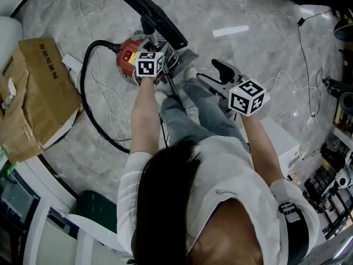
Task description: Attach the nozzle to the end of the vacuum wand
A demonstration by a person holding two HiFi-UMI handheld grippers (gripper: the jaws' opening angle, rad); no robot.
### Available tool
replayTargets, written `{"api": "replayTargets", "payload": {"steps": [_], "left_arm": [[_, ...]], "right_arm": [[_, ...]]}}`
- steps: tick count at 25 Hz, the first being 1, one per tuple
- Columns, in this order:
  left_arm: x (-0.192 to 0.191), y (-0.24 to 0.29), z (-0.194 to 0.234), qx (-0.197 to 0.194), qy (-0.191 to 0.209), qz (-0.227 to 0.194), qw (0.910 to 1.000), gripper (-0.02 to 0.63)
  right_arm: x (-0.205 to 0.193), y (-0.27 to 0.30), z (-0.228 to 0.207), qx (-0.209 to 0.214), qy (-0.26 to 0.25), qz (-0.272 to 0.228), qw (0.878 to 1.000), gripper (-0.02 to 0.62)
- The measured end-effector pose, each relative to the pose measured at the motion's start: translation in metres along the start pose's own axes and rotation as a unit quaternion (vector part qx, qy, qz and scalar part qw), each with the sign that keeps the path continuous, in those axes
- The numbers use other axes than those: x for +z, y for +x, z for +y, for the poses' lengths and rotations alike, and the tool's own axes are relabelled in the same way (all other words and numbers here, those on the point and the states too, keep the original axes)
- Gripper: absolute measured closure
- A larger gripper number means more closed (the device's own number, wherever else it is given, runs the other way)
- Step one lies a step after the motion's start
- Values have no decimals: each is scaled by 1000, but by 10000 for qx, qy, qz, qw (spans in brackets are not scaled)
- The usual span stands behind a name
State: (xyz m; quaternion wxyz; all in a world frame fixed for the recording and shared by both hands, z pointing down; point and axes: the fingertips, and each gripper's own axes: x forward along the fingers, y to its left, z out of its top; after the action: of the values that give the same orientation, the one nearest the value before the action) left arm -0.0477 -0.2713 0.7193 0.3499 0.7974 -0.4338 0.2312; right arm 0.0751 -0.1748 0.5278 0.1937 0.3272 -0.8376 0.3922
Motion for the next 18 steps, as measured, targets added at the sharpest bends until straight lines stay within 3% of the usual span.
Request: {"api": "replayTargets", "payload": {"steps": [8,15,18], "left_arm": [[-1,-43,12,210,-720,-639,9951,285],[-10,-84,-14,45,-837,-886,9925,272],[-3,-111,-20,114,-921,-1215,9882,272]], "right_arm": [[2,13,17,136,-261,43,9996,250],[9,13,21,-33,-284,-196,9994,250],[6,16,28,-84,-313,-233,9992,250]]}}
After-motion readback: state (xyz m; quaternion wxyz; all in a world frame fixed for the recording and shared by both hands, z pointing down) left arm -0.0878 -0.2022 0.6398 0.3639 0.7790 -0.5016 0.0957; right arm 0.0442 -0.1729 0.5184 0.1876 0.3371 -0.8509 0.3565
